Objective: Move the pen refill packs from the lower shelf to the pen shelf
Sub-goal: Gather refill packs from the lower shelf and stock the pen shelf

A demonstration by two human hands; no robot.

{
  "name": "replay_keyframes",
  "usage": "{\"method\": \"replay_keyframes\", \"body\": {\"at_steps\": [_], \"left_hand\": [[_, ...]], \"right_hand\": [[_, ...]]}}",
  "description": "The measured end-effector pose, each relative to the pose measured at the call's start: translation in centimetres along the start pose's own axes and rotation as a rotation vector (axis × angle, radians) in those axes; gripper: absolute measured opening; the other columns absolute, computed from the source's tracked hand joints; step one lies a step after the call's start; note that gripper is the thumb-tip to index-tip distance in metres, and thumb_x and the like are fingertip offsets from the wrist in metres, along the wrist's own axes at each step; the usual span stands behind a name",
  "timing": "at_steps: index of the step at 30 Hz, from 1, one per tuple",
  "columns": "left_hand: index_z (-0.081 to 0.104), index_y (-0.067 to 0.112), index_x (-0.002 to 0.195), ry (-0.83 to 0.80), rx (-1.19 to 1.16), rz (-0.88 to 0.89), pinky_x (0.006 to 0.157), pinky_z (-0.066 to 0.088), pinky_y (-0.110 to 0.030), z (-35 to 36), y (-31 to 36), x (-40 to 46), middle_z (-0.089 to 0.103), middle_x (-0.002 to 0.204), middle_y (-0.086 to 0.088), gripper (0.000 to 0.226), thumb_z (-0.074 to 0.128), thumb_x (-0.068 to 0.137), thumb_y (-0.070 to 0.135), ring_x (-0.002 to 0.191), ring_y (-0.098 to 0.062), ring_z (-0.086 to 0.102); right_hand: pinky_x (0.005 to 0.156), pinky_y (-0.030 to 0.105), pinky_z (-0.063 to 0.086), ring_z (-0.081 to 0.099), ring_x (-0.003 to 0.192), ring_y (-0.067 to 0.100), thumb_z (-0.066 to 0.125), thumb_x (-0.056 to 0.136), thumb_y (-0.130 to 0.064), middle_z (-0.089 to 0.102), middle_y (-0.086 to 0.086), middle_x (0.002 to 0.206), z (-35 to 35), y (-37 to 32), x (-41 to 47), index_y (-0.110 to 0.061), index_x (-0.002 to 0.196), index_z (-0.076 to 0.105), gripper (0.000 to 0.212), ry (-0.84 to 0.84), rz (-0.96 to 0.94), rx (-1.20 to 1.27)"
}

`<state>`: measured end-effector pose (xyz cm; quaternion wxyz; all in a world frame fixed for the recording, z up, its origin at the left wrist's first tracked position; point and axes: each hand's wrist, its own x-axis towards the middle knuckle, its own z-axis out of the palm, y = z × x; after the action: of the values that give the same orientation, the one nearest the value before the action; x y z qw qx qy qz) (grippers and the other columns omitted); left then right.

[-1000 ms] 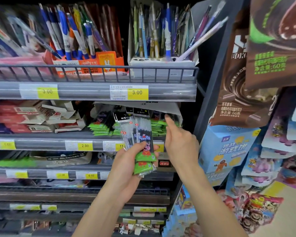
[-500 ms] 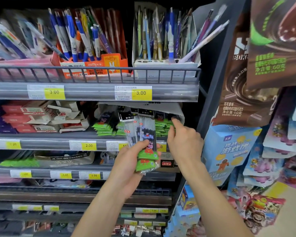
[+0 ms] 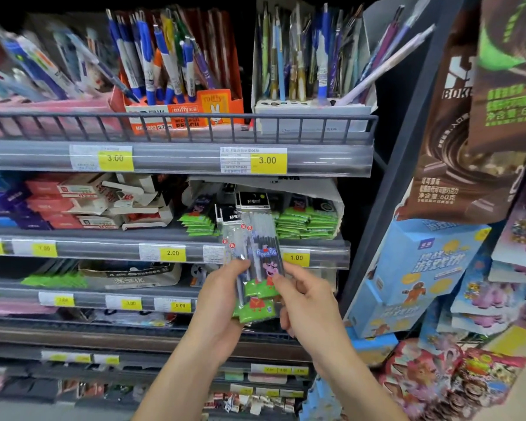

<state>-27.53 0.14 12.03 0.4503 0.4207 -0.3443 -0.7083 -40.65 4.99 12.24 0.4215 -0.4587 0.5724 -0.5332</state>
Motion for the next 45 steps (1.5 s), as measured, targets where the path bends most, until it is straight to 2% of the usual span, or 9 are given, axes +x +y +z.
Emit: {"method": "replay_keyframes", "body": {"at_steps": [3, 6, 11, 19, 22, 27, 31, 38, 45], "left_hand": [[0.082, 0.011, 0.102, 0.024, 0.075, 0.070, 0.067, 0.061, -0.039, -0.1, 0.2, 0.4, 0.081, 0.101, -0.018, 0.016, 0.070, 0.097, 0.019, 0.081, -0.029, 0.077], [0.079, 0.007, 0.109, 0.056, 0.084, 0.117, 0.086, 0.061, -0.049, 0.3, 0.6, 0.7, 0.081, 0.105, -0.018, 0.021, 0.079, 0.091, 0.018, 0.095, -0.037, 0.078], [0.074, 0.006, 0.113, 0.014, 0.013, 0.101, 0.070, 0.065, -0.043, 1.1, 1.5, 0.7, 0.081, 0.106, -0.019, 0.021, 0.075, 0.096, 0.018, 0.088, -0.033, 0.080], [0.077, 0.012, 0.116, 0.011, -0.019, 0.113, 0.070, 0.067, -0.040, 1.0, 1.1, 0.7, 0.082, 0.108, -0.014, 0.021, 0.072, 0.098, 0.020, 0.094, -0.032, 0.080], [0.076, 0.010, 0.117, 0.010, -0.045, 0.108, 0.069, 0.067, -0.041, 1.0, 1.3, 0.7, 0.081, 0.109, -0.016, 0.021, 0.071, 0.098, 0.019, 0.095, -0.032, 0.080], [0.077, 0.007, 0.111, -0.001, -0.115, 0.103, 0.058, 0.062, -0.032, 1.5, 1.6, 0.7, 0.081, 0.099, -0.018, 0.017, 0.073, 0.097, 0.014, 0.074, -0.023, 0.079], [0.074, 0.007, 0.116, 0.001, -0.112, 0.104, 0.060, 0.062, -0.031, 1.5, 1.4, 0.9, 0.081, 0.097, -0.017, 0.020, 0.072, 0.098, 0.015, 0.076, -0.020, 0.079], [0.073, 0.009, 0.115, -0.004, -0.099, 0.105, 0.064, 0.063, -0.032, 0.9, 1.3, 1.1, 0.081, 0.098, -0.016, 0.019, 0.072, 0.098, 0.016, 0.079, -0.021, 0.078], [0.072, 0.011, 0.111, -0.022, -0.091, 0.089, 0.062, 0.063, -0.031, 1.3, 1.2, 1.2, 0.081, 0.093, -0.015, 0.014, 0.071, 0.099, 0.016, 0.076, -0.020, 0.077]], "right_hand": [[0.044, 0.026, 0.043, 0.054, 0.049, 0.014, 0.059, 0.102, -0.027, 0.062, -0.002, 0.065, 0.0, 0.1, 0.0, -0.042, 0.103, 0.073, 0.021, 0.029, 0.079, 0.139], [0.043, 0.028, 0.040, 0.050, 0.050, 0.018, 0.062, 0.100, -0.025, 0.055, 0.001, 0.058, -0.8, -0.2, 0.5, -0.025, 0.094, 0.074, 0.013, 0.058, 0.146, 0.246], [0.043, 0.027, 0.038, 0.048, 0.049, 0.017, 0.062, 0.098, -0.018, 0.050, 0.000, 0.054, -1.9, -2.2, 2.4, -0.014, 0.085, 0.070, 0.016, 0.139, 0.121, 0.299], [0.039, 0.023, 0.038, 0.049, 0.045, 0.013, 0.062, 0.095, -0.014, 0.050, -0.001, 0.052, -1.2, -2.7, 1.7, -0.009, 0.092, 0.071, 0.011, 0.115, 0.211, 0.343], [0.040, 0.023, 0.039, 0.049, 0.046, 0.013, 0.062, 0.095, -0.014, 0.048, -0.001, 0.054, -1.3, -3.2, 2.4, -0.014, 0.077, 0.072, 0.020, 0.121, 0.211, 0.366], [0.038, 0.022, 0.039, 0.048, 0.044, 0.011, 0.062, 0.092, -0.014, 0.048, -0.003, 0.051, -1.6, -4.3, 4.2, -0.009, 0.077, 0.064, 0.016, 0.162, 0.227, 0.345], [0.039, 0.021, 0.041, 0.049, 0.044, 0.011, 0.061, 0.091, -0.009, 0.050, -0.004, 0.048, -1.5, -5.0, 5.2, -0.009, 0.070, 0.064, 0.021, 0.188, 0.202, 0.427], [0.041, 0.021, 0.044, 0.050, 0.043, 0.009, 0.060, 0.093, -0.011, 0.051, -0.007, 0.045, -1.2, -4.3, 5.8, -0.007, 0.078, 0.065, 0.016, 0.214, 0.237, 0.366], [0.048, 0.022, 0.052, 0.058, 0.046, 0.009, 0.058, 0.098, -0.009, 0.053, -0.003, 0.049, -0.7, -4.0, 7.4, -0.004, 0.090, 0.063, 0.011, 0.342, 0.160, 0.529]]}}
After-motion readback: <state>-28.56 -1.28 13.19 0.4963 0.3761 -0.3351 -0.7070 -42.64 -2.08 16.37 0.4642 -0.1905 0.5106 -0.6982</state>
